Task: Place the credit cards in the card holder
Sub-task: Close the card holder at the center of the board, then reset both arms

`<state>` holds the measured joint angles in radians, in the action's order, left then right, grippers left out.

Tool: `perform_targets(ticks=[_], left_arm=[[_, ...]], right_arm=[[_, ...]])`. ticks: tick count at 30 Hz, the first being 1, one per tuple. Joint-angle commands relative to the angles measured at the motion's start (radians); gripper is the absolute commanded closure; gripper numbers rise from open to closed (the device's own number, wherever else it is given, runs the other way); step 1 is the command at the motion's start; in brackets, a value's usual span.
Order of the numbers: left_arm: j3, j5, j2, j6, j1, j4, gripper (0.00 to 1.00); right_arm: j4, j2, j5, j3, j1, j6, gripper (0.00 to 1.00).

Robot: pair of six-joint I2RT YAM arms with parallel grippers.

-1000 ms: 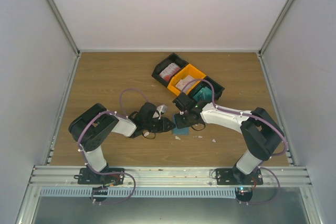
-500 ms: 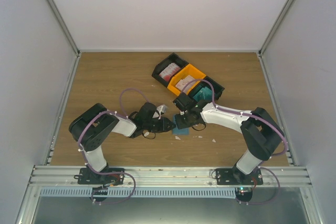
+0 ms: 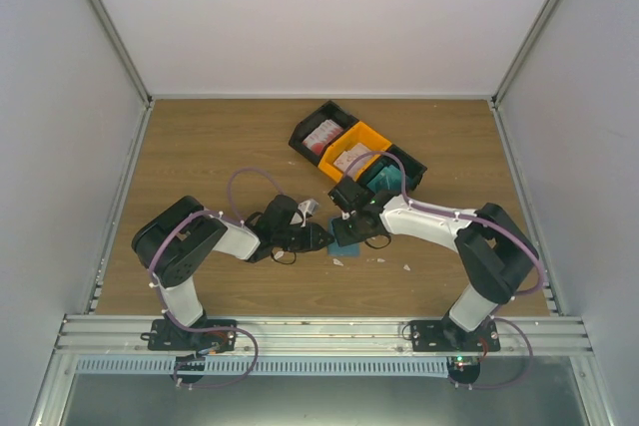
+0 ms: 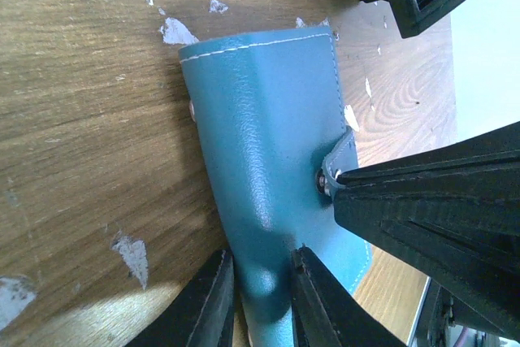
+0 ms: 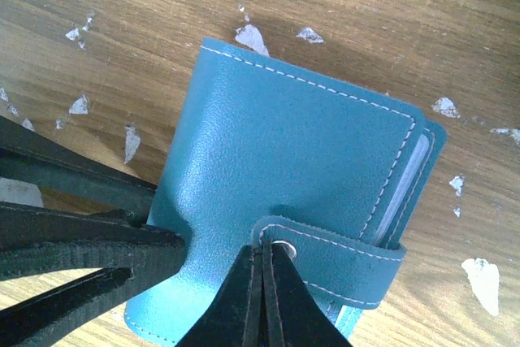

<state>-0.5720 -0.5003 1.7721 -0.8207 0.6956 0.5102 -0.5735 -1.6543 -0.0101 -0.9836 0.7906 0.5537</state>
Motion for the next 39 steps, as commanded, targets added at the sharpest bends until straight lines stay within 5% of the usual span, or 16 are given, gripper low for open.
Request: perform_targets(ticks=[1, 16, 20, 27, 35, 39], left_arm=[[0.026, 0.044, 0.052, 0.008, 0.004, -0.119, 0.76], [0.026, 0.036, 0.056, 0.012, 0.004, -0.115, 0.76], [0.033, 0.04, 0.027, 0.011, 0.004, -0.117, 0.76], [0.028, 0.09, -0.121, 0.028, -0.002, -0.173, 0.59], [-0.008, 0.274, -0.409, 0.101, -0.004, -0.361, 0.37], [-0.057, 0.379, -0.596, 0.196, -0.004, -0.492, 0.22]], right_arm=[[0.03, -0.058, -0.027, 0.001, -0.004, -0.013, 1.0], [-0.013, -0.16, -0.028, 0.005, -0.004, -0.003, 1.0], [0.008, -0.079, -0.017, -0.017, -0.008, 0.006, 0.98], [0.018, 0.162, 0.134, -0.056, -0.021, 0.023, 0.56], [-0.003, 0.453, 0.416, 0.021, -0.031, 0.046, 0.37], [-0.028, 0.632, 0.543, 0.058, -0.031, 0.05, 0.15]])
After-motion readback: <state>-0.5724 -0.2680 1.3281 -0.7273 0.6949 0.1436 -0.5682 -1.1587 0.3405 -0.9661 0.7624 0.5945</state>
